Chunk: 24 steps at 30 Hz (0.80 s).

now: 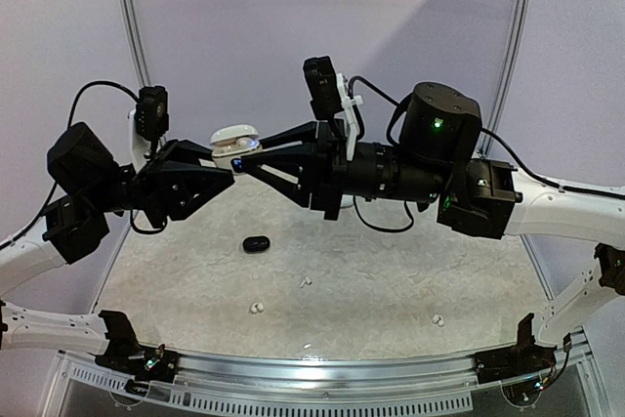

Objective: Insert the wireless bluetooth earbuds into the charging case
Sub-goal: Pass from the right arm to the left

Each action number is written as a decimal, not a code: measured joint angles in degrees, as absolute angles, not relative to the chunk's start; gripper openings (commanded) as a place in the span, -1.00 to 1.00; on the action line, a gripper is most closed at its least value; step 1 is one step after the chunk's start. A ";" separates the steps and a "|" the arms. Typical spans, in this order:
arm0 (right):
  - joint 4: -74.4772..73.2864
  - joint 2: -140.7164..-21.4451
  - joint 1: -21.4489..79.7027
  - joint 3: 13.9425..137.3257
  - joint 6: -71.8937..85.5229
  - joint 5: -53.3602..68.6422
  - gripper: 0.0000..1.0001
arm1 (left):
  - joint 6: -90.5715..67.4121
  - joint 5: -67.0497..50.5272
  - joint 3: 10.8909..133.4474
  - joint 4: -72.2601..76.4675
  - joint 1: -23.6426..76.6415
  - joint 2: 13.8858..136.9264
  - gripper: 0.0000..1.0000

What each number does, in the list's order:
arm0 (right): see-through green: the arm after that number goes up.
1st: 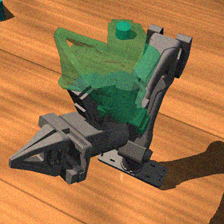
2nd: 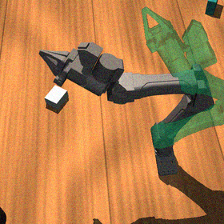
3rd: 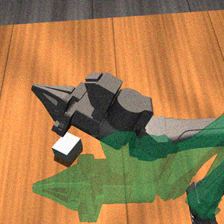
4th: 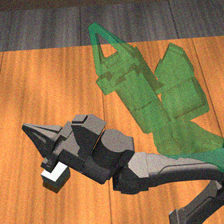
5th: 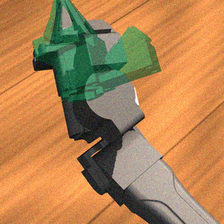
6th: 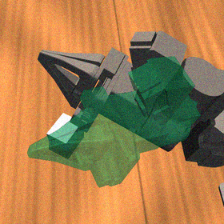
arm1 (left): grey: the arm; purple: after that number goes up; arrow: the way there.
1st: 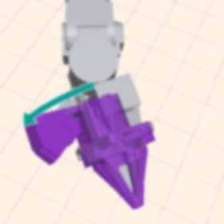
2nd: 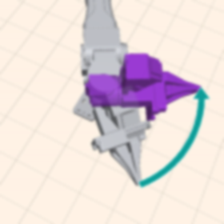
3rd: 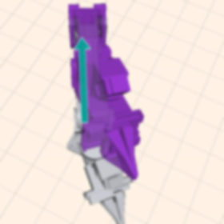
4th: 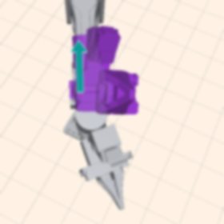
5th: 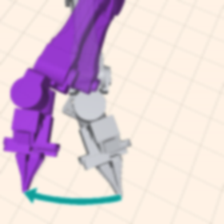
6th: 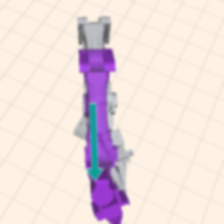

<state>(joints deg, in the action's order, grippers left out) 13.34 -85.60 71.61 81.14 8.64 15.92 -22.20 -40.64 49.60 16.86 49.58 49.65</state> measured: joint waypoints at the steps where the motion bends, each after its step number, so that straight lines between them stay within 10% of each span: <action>1: 13.37 -85.60 71.61 81.14 8.64 15.84 -1.00 | -22.22 -40.64 49.63 16.86 49.63 49.69 -0.45; 24: 13.30 -85.58 71.64 81.23 8.56 14.81 -1.00 | -22.11 -40.32 50.54 15.79 49.71 49.98 -0.36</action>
<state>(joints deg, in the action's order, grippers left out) 13.30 -85.58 71.64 81.23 8.56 14.81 -22.11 -40.32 50.54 15.79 49.71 49.98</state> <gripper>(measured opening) 0.215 0.319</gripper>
